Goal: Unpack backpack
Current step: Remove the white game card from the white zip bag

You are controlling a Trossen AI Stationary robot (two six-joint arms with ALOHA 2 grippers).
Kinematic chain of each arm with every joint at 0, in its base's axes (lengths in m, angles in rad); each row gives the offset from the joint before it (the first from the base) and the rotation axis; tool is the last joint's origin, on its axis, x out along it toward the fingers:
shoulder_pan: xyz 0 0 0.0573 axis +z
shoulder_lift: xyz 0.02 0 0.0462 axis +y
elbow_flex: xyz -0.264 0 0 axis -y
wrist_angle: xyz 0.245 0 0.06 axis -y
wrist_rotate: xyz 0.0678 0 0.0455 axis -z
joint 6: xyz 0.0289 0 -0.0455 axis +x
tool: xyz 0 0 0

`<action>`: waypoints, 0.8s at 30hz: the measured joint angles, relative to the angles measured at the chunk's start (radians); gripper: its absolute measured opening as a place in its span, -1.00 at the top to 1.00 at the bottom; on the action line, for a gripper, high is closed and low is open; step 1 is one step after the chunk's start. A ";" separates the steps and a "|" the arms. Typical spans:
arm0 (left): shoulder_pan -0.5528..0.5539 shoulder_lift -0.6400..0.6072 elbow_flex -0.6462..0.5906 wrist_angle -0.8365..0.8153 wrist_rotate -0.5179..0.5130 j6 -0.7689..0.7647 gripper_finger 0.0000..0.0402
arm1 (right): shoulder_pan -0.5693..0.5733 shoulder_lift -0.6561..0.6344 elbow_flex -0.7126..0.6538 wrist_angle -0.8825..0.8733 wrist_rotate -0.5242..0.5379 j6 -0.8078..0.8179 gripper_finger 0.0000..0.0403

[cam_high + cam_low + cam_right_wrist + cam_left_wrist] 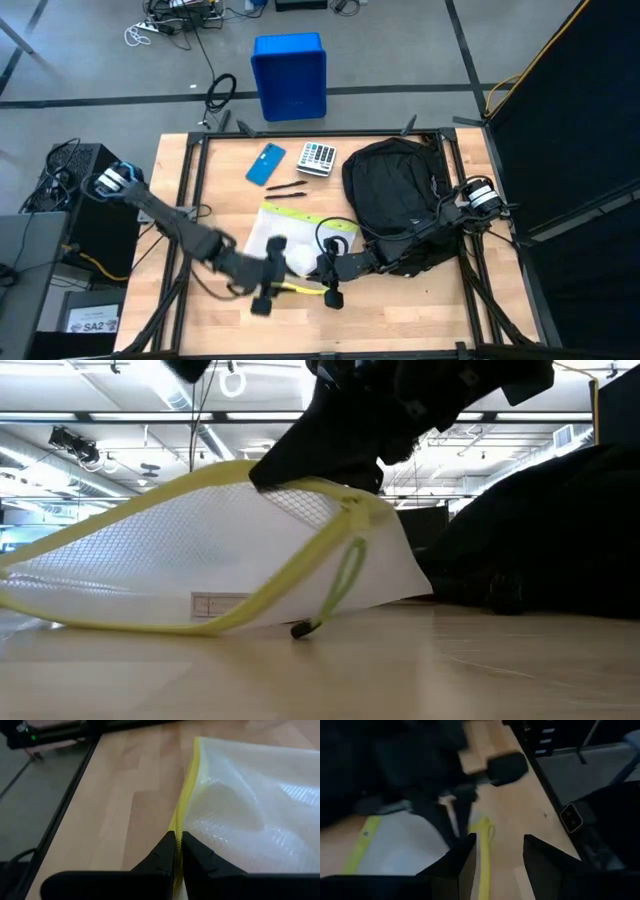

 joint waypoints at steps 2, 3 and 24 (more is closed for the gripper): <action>-0.047 0.048 -0.013 0.027 -0.094 -0.054 0.35 | 0.002 0.000 0.000 0.018 0.029 0.003 1.00; -0.063 0.076 -0.018 0.027 -0.127 -0.085 0.35 | 0.002 0.000 0.000 0.028 0.036 0.003 1.00; -0.041 0.412 -0.024 0.035 -0.322 -0.379 0.30 | 0.027 0.000 0.000 0.032 -0.009 0.020 1.00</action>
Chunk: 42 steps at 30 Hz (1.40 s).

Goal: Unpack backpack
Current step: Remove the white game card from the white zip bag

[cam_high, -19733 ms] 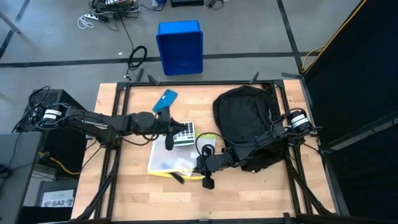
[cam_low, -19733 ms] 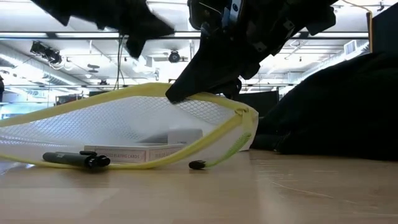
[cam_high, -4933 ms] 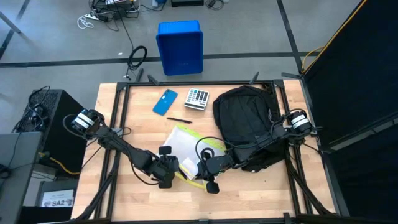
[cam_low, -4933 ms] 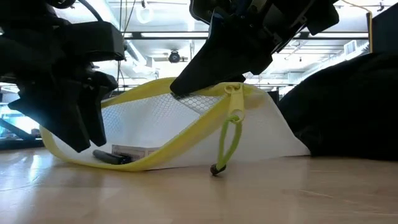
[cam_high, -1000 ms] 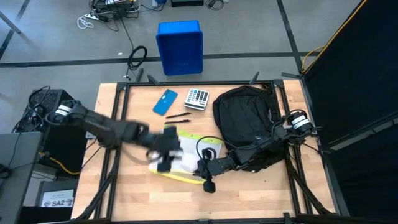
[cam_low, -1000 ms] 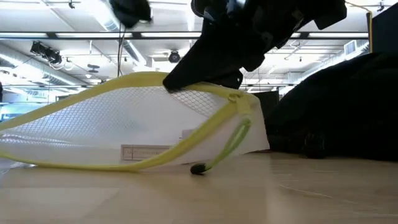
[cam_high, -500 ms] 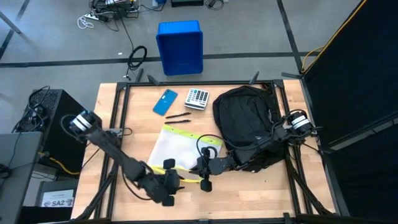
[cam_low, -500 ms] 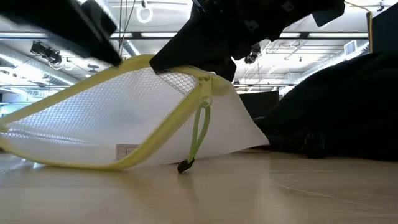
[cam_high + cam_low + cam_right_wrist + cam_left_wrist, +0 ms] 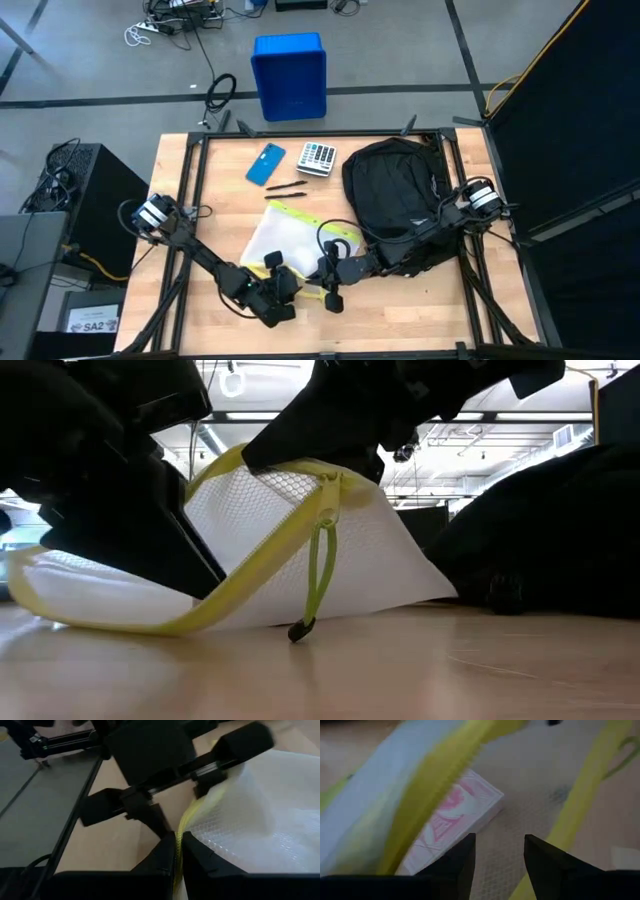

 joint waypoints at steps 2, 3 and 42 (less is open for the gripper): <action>0.000 0.000 0.000 -0.002 -0.010 0.032 0.27 | 0.000 0.000 0.000 0.000 -0.016 0.000 1.00; 0.000 0.000 0.000 -0.003 -0.017 0.047 0.25 | 0.000 0.000 0.000 -0.001 -0.021 0.000 1.00; 0.031 0.000 0.000 0.021 -0.048 0.049 -0.20 | -0.043 -0.076 0.000 -0.513 0.161 -0.030 0.84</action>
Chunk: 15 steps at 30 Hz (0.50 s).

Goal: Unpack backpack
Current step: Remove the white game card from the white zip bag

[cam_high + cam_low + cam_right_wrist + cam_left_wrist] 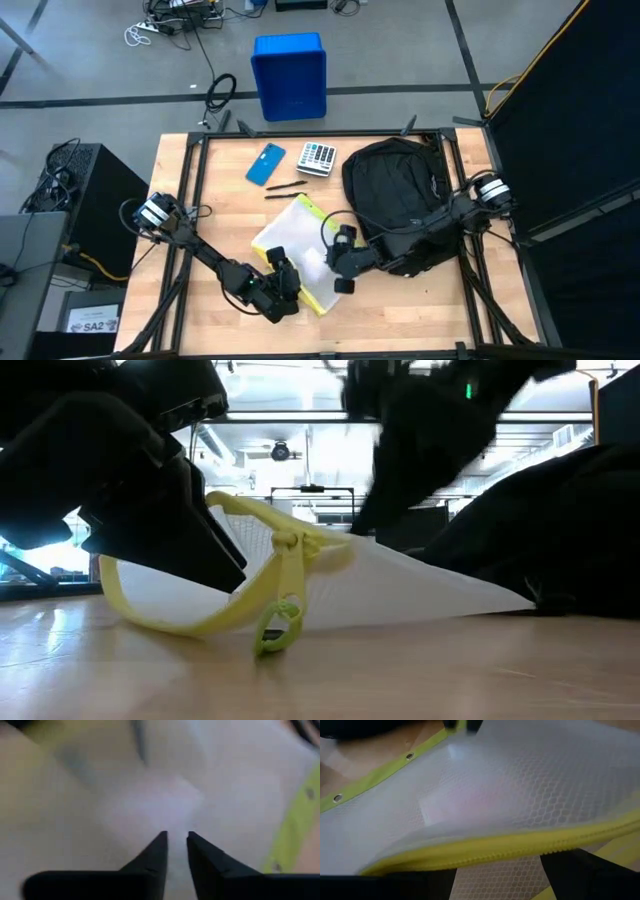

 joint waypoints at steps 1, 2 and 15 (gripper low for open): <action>0.001 0.000 0.000 0.001 0.000 0.000 -0.20 | -0.006 0.013 0.000 0.004 -0.011 0.001 0.92; 0.001 0.000 0.000 0.003 0.000 0.000 -0.20 | -0.011 0.024 0.000 0.010 -0.021 -0.004 0.96; 0.031 0.039 0.000 0.025 0.018 0.000 -0.45 | -0.042 0.073 0.004 0.101 -0.069 -0.034 0.99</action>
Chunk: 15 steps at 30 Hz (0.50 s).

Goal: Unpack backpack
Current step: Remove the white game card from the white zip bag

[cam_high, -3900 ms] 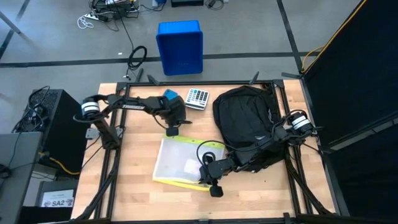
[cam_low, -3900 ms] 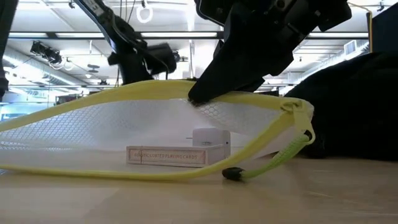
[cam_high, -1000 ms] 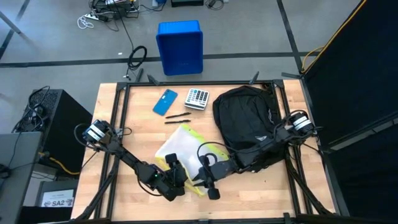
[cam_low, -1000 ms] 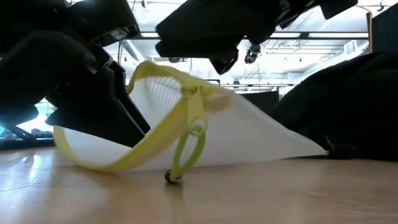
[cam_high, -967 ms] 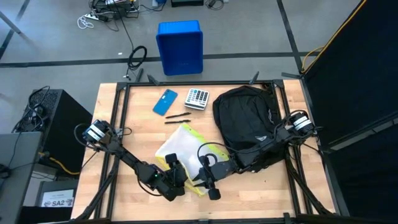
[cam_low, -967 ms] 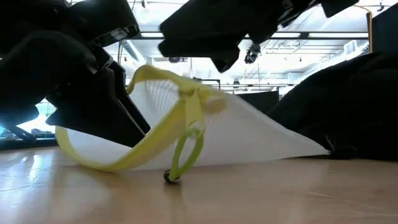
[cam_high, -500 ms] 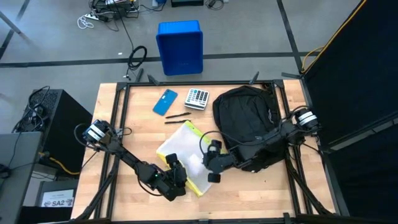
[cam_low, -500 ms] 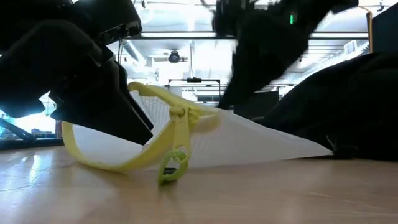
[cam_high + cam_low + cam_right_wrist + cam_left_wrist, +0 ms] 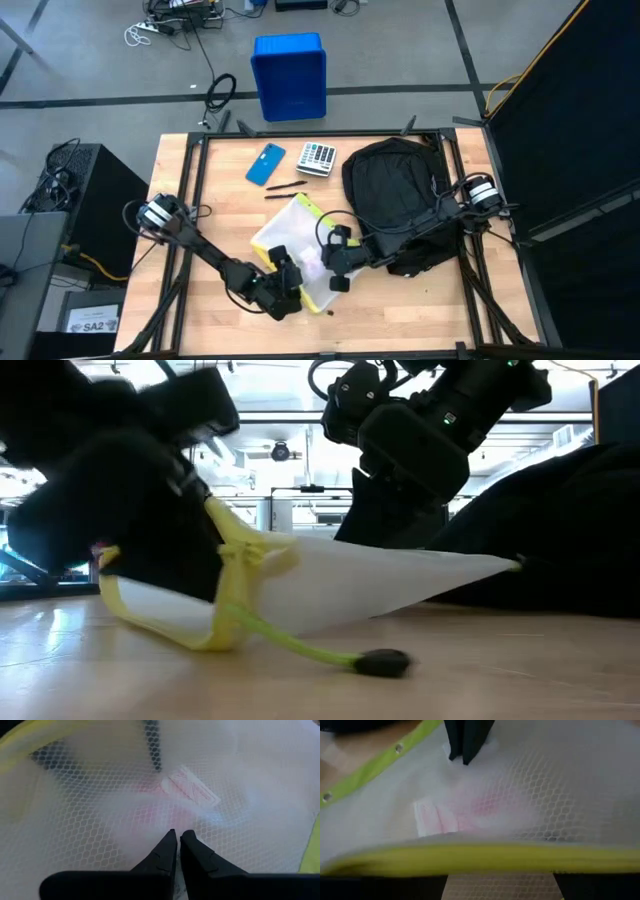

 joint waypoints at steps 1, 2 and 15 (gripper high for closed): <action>0.004 0.010 0.000 0.000 0.003 0.002 -0.48 | -0.002 0.000 0.000 -0.001 -0.007 0.001 0.99; 0.008 0.018 0.001 0.002 0.002 0.004 -0.51 | -0.003 0.000 0.000 -0.003 -0.008 0.003 0.99; 0.009 0.025 0.026 -0.023 0.022 0.040 -0.75 | -0.004 0.000 -0.003 -0.021 0.076 -0.030 1.00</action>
